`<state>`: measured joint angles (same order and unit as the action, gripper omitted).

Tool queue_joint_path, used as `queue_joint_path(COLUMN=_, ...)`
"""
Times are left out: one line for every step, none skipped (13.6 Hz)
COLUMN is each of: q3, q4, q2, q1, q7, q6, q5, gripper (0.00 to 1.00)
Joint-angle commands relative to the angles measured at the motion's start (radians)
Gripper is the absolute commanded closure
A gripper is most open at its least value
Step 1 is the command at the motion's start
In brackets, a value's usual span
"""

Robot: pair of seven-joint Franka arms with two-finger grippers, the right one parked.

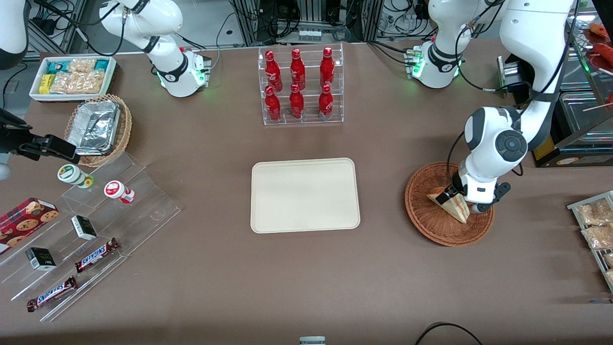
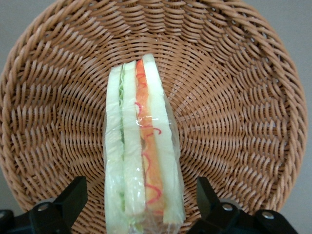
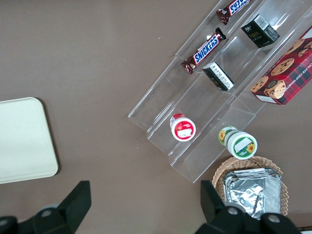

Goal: Place sandwich from basket to tray
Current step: 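Lower the open left gripper around the sandwich and close it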

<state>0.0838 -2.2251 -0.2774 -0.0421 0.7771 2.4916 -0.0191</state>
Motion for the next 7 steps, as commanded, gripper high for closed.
queue_joint_path(q3=-0.009, q4=-0.008, q2=-0.006, q1=-0.012, q7=0.019, q6=0.027, q5=-0.012, gripper=0.17)
queue_joint_path(q3=-0.009, q4=-0.005, q2=-0.006, q1=-0.010, q7=0.018, q6=0.027, q5=-0.012, gripper=0.47)
queue_joint_path(q3=-0.012, q4=-0.004, q2=-0.006, q1=-0.010, q7=0.014, q6=0.027, q5=-0.012, gripper=0.67)
queue_joint_path(q3=-0.012, q4=-0.004, q2=-0.005, q1=-0.007, q7=0.011, q6=0.027, q5=-0.012, gripper=0.81)
queue_joint_path(q3=-0.013, q4=-0.004, q2=0.001, q1=-0.007, q7=0.008, q6=0.026, q5=-0.012, gripper=0.92)
queue_joint_path(q3=-0.013, q4=-0.002, q2=0.010, q1=-0.006, q7=0.007, q6=0.018, q5=-0.012, gripper=0.98)
queue_joint_path(q3=-0.013, q4=-0.001, q2=0.024, q1=-0.005, q7=0.008, q6=0.007, q5=-0.012, gripper=0.99)
